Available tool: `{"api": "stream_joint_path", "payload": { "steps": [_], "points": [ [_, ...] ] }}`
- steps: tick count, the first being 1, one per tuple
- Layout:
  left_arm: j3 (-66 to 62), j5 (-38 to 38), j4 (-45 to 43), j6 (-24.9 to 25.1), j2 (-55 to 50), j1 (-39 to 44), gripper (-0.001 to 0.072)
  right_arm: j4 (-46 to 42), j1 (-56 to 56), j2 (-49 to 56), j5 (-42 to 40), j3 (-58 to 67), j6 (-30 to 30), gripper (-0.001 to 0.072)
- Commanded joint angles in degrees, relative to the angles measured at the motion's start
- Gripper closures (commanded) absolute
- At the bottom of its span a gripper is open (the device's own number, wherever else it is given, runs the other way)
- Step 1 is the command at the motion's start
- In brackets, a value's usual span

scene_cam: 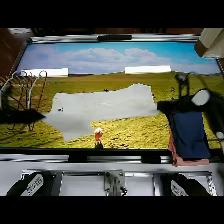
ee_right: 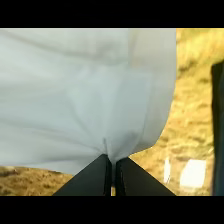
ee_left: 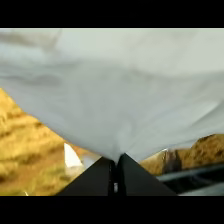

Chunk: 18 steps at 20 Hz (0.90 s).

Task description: Fold the shirts.

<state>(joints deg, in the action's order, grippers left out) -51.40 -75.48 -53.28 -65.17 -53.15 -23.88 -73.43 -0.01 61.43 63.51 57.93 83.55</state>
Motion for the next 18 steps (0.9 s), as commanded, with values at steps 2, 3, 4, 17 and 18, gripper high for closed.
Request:
{"api": "stream_joint_path", "payload": {
  "steps": [2, 3, 4, 17, 18],
  "points": [
    [-28.79, 8.2, 5.57, -1.03, 12.48, -0.02, 0.0673, -2.14, 0.2, -17.29, -5.84, 18.14, -1.73, 0.0643],
    [-35.15, 11.98, 5.55, -2.82, 14.75, -0.02, 0.0672, -2.1, 0.2, -20.87, -8.04, 21.99, -1.75, 0.0643],
    [-40.65, 15.43, 5.22, -3.02, 16.74, -0.02, 0.0672, -1.9, 0.2, -24.5, -10.32, 25.44, -1.88, 0.0643],
    [-48.41, -2.69, -12.76, -4.92, 23.17, -0.02, 0.0673, -9.66, 0.17, -31.08, 8.72, 31.82, 2.43, 0.0643],
    [-44.41, -4.42, -12.74, -4.44, 22.36, -0.02, 0.0673, -9.66, 0.17, -28.37, 12.07, 31.04, 3.89, 0.0643]
  ]
}}
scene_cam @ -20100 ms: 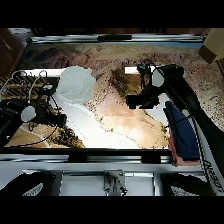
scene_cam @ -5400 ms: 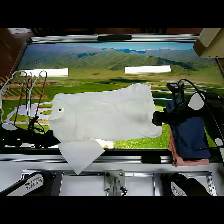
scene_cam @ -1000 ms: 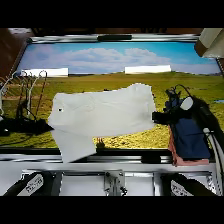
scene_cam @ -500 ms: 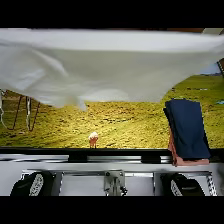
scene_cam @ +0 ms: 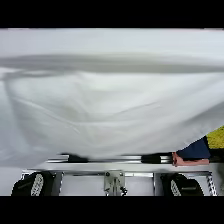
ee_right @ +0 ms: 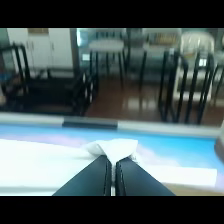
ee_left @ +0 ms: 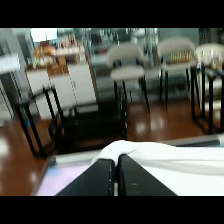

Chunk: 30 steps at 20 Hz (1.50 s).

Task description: Fold the shirts.

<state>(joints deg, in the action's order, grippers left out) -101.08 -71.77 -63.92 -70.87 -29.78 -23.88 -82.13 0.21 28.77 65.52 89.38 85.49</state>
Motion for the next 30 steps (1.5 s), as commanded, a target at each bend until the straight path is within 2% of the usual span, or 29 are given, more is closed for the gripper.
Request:
{"api": "stream_joint_path", "payload": {
  "steps": [1, 3, 6, 12, 15, 18, 22, 24, 26, 27, 30],
  "points": [
    [9.6, -8.57, -2.05, 2.29, -1.97, -0.02, 0.0673, -0.94, -0.04, 7.41, 13.31, -1.99, 3.28, 0.0643],
    [18.53, -8.52, -1.64, 5.03, -5.38, 0.0, 0.0673, -0.94, -0.04, 14.1, 16.61, -6.6, 3.5, 0.0643],
    [29.22, -5.62, 1.84, 5.29, -14.64, 0.61, 0.0674, -0.35, 0.02, 26.16, 12.33, -12.09, 3.37, 0.0643],
    [30.67, 10.43, 3.52, 4.72, -37.38, 10.05, 0.0673, 11.23, 0.02, 50.95, -12.72, -12.31, 3.82, 0.0643],
    [28.79, 20.46, 3.76, 0.22, -45.88, 13.09, 0.0673, 14.64, 0.04, 56.89, -23.04, -12.31, 3.61, 0.0643],
    [28.28, 31.54, 9.53, 0.11, -50.97, 14.56, 0.0673, 13.2, 0.02, 59.28, -31.21, -12.31, -0.92, 0.0643],
    [28.3, 45.55, 15.15, 0.09, -54.86, 17.05, 0.0673, 9.62, -0.02, 61.07, -39.08, -12.31, 1.33, 0.0643],
    [28.33, 46.53, 15.13, 0.09, -56.63, 17.88, 0.0673, 9.68, 0.39, 62.71, -39.01, -12.31, 1.31, 0.0643],
    [28.33, 43.52, 15.13, 0.09, -58.84, 18.18, 0.0672, 9.81, 1.14, 64.89, -37.51, -12.31, 1.33, 0.0643],
    [28.3, 40.81, 15.1, 0.17, -59.52, 18.18, 0.0672, 9.88, 1.49, 65.68, -36.35, -12.31, 1.36, 0.0643],
    [28.26, 28.68, 13.33, 6.78, -57.48, 16.17, 0.0672, 9.55, 1.75, 64.04, -29.57, -12.31, 0.72, 0.0643]
  ]
}}
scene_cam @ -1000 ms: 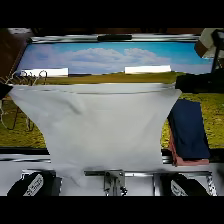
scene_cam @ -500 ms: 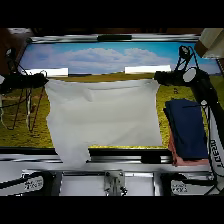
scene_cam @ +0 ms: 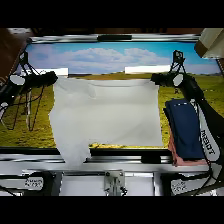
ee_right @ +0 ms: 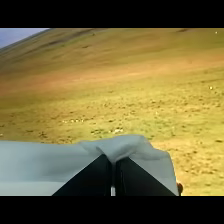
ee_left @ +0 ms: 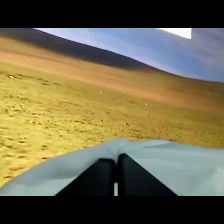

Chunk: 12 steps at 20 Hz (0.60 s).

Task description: Fold the shirts.

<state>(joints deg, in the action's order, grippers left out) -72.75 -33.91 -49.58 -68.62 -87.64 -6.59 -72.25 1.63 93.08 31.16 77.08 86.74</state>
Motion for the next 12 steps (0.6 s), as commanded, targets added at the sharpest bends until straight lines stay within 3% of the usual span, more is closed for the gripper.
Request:
{"api": "stream_joint_path", "payload": {
  "steps": [1, 5, 7, 12],
  "points": [
    [-0.07, -14.01, -2.03, 4.5, 1.6, -2.25, 0.0672, -1.46, 0.15, -1.84, 8.7, 0.0, -1.36, 0.0642],
    [0.33, -36.96, -10.91, 4.26, 3.37, -5.97, 0.0673, -11.78, -0.48, -4.83, 29.77, -0.07, -0.39, 0.0643],
    [2.71, -38.95, -15.41, 2.38, 3.34, -6.12, 0.0673, -11.56, -0.44, -4.24, 33.7, -1.81, -0.37, 0.0643],
    [8.83, -38.1, -15.56, 0.42, 2.49, -5.53, 0.0673, -7.39, -0.02, -3.26, 32.76, -6.4, 0.72, 0.0643]
  ]
}}
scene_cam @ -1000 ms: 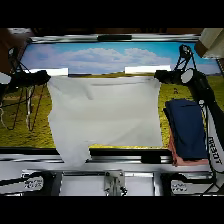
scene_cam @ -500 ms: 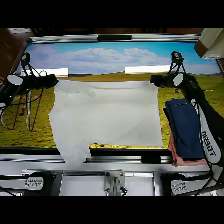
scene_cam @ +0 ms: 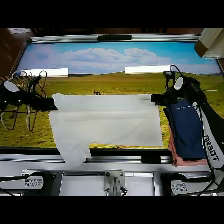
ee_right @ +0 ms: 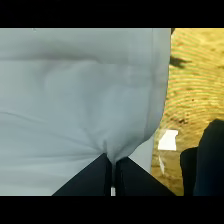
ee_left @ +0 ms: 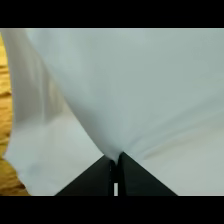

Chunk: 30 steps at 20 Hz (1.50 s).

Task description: Fold the shirts.

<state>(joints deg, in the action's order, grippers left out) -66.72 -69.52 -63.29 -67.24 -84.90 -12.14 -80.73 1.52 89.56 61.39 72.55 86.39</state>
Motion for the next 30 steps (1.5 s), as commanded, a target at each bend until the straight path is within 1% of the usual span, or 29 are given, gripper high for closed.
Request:
{"api": "stream_joint_path", "payload": {
  "steps": [1, 5, 8, 9, 10, 11, 13, 15, 17, 18, 21, 23, 26, 30],
  "points": [
    [3.41, -2.36, -1.9, -0.94, -0.31, 0.0, 0.0673, 1.09, 0.09, 0.28, 2.78, -1.99, 1.53, 0.0642],
    [3.82, 0.2, -1.88, -0.98, -0.44, -0.09, 0.0672, 1.2, 0.11, 0.28, 2.69, -1.99, 4.04, 0.0643],
    [3.82, 0.44, -1.86, -0.98, -0.44, -0.09, 0.067, 1.2, 0.09, 0.26, 3.13, -1.99, 4.94, 0.0637],
    [3.76, -0.02, -1.81, -0.98, -0.44, -0.09, 0.0613, 1.14, 0.09, 0.24, 3.43, -1.97, 4.9, 0.0527],
    [3.32, -0.7, -1.86, -1.31, -0.39, -0.13, 0.0403, 0.81, 0.09, 0.09, 4.63, -1.9, 4.72, 0.0236],
    [2.4, -1.7, -1.84, -3.13, -0.22, -0.37, 0.0243, -0.39, 0.09, -0.39, 6.25, -1.9, 3.96, 0.02],
    [-0.57, -5.01, -1.88, -5.29, 0.42, -1.01, 0.0236, -4.9, 0.07, -2.69, 10.14, -1.9, 2.93, 0.02],
    [-2.73, -10.43, -1.88, -5.6, 1.7, -2.34, 0.0238, -8.55, -0.79, -5.88, 15.04, -1.92, 1.11, 0.02],
    [0.0, -15.13, -1.88, -6.08, 4.02, -4.15, 0.0249, -7.8, -2.93, -8.79, 20.28, -2.34, -1.25, 0.02],
    [3.87, -15.87, -1.84, -6.58, 6.1, -5.16, 0.0265, -7.13, -4.09, -10.56, 21.79, -3.34, -2.58, 0.02],
    [20.11, -13.46, -1.42, -5.86, 14.53, -7.58, 0.0264, -6.67, -6.82, -16.28, 21.77, -8.59, -3.3, 0.02],
    [28.76, -11.69, -1.4, -5.25, 19.91, -8.76, 0.0265, -6.67, -7.54, -19.52, 20.74, -11.65, -3.32, 0.02],
    [35.93, -10.1, -1.86, -3.96, 25.16, -9.33, 0.0264, -6.16, -7.52, -21.7, 20.06, -13.73, -3.3, 0.02],
    [40.63, -6.75, -0.15, -3.93, 26.03, -9.25, 0.0266, -4.55, -7.52, -21.68, 19.3, -13.73, -2.93, 0.02]
  ]
}}
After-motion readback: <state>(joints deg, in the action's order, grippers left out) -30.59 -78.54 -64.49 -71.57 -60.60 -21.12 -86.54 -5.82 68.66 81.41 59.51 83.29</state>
